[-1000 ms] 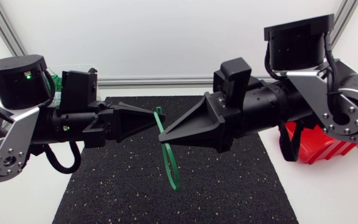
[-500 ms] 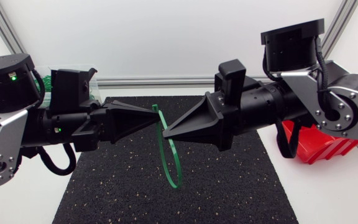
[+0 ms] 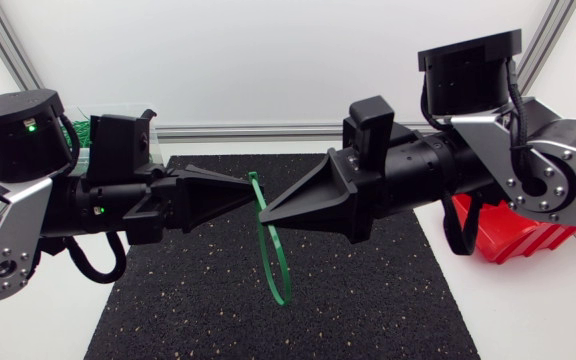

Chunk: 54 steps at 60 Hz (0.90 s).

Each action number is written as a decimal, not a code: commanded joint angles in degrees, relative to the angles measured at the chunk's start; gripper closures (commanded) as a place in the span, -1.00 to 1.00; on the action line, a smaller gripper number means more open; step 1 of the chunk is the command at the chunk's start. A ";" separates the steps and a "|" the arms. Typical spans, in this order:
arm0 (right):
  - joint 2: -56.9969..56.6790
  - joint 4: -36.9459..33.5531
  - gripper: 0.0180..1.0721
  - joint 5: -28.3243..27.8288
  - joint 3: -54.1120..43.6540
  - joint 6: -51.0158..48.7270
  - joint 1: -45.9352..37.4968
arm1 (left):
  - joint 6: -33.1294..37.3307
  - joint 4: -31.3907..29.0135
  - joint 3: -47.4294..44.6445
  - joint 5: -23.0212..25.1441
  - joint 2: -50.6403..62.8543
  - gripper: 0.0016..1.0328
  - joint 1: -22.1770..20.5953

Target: Take a green cable tie from the red box, thread the tail through the head to close it, then place it in the transparent bin on the left.

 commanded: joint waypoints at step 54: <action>1.29 2.86 0.89 0.80 -1.59 1.89 0.29 | -1.97 0.51 -0.98 -0.18 -0.51 0.93 0.06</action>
